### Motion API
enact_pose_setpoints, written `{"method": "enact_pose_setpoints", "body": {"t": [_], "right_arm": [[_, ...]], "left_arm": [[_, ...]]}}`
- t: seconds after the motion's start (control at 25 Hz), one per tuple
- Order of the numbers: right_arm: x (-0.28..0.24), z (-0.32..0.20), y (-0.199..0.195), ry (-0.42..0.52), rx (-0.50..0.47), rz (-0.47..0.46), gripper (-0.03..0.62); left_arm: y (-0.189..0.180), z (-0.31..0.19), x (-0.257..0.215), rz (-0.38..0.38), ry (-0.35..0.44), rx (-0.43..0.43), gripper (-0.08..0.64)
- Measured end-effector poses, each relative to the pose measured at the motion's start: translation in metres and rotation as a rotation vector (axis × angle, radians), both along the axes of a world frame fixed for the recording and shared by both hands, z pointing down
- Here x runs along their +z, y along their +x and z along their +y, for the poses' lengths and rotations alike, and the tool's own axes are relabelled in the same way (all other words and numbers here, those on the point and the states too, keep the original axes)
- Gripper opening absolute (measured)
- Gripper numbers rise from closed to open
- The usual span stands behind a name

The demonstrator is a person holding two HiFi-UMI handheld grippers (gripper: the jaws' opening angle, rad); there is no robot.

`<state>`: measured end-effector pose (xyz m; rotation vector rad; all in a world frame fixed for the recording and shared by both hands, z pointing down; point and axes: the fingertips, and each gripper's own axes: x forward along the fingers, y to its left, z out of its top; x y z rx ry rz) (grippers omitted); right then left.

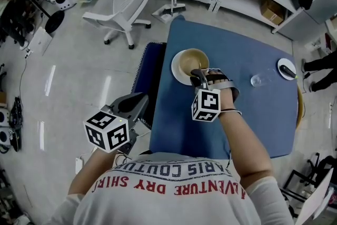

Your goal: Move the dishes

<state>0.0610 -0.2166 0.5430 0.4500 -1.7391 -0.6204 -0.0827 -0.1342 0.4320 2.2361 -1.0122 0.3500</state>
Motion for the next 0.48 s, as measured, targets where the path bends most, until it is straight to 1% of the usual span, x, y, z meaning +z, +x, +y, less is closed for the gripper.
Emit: {"method": "enact_pose_setpoints", "body": {"t": [0.2, 0.48], "right_arm": [[0.0035, 0.0004, -0.0017, 0.012, -0.028, 0.019, 0.054], [0.0024, 0.0002, -0.0031, 0.017, -0.040, 0.033, 0.048]], "left_arm": [[-0.0016, -0.0012, 0.0009, 0.003, -0.002, -0.016, 0.037], [-0.0021, 0.0007, 0.0028, 0.008, -0.009, -0.023, 0.037]]}}
